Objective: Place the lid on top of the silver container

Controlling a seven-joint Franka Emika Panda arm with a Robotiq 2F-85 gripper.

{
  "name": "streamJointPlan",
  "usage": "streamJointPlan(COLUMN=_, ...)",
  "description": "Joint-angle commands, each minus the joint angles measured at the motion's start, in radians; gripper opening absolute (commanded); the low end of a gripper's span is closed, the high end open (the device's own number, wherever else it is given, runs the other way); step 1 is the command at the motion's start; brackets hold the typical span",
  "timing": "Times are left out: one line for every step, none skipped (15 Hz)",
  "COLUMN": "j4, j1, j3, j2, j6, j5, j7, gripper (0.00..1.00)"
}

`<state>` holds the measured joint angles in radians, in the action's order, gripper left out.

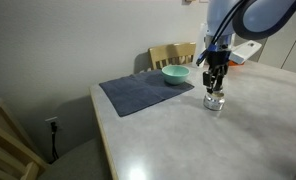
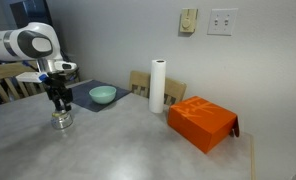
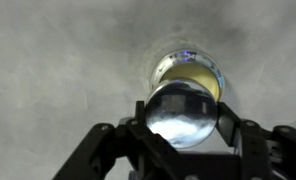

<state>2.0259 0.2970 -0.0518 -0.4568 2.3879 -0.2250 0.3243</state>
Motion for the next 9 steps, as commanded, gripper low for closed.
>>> streamJointPlan(j4=-0.024, j1=-0.067, j3=-0.04, j2=-0.026, j6=-0.021, j5=0.084, j7=-0.125, gripper=0.44)
streamJointPlan(j4=-0.029, j1=-0.084, j3=-0.052, j2=-0.033, j6=-0.025, j5=0.114, j7=-0.166, gripper=0.44)
streamJointPlan(j4=-0.039, j1=-0.105, j3=-0.07, j2=-0.044, j6=-0.039, j5=0.159, j7=-0.226, gripper=0.44)
streamJointPlan(j4=-0.045, j1=-0.116, j3=-0.077, j2=-0.051, j6=-0.048, j5=0.185, j7=-0.258, gripper=0.44)
streamJointPlan(j4=-0.054, j1=-0.124, j3=-0.082, j2=-0.059, j6=-0.058, j5=0.206, j7=-0.284, gripper=0.44)
streamJointPlan(j4=-0.063, j1=-0.131, j3=-0.086, j2=-0.063, j6=-0.073, j5=0.222, j7=-0.307, gripper=0.44)
streamJointPlan(j4=-0.069, j1=-0.133, j3=-0.084, j2=-0.067, j6=-0.081, j5=0.228, j7=-0.316, gripper=0.44)
streamJointPlan(j4=-0.075, j1=-0.134, j3=-0.084, j2=-0.07, j6=-0.087, j5=0.233, j7=-0.323, gripper=0.44)
streamJointPlan(j4=-0.077, j1=-0.132, j3=-0.082, j2=-0.071, j6=-0.092, j5=0.234, j7=-0.324, gripper=0.44)
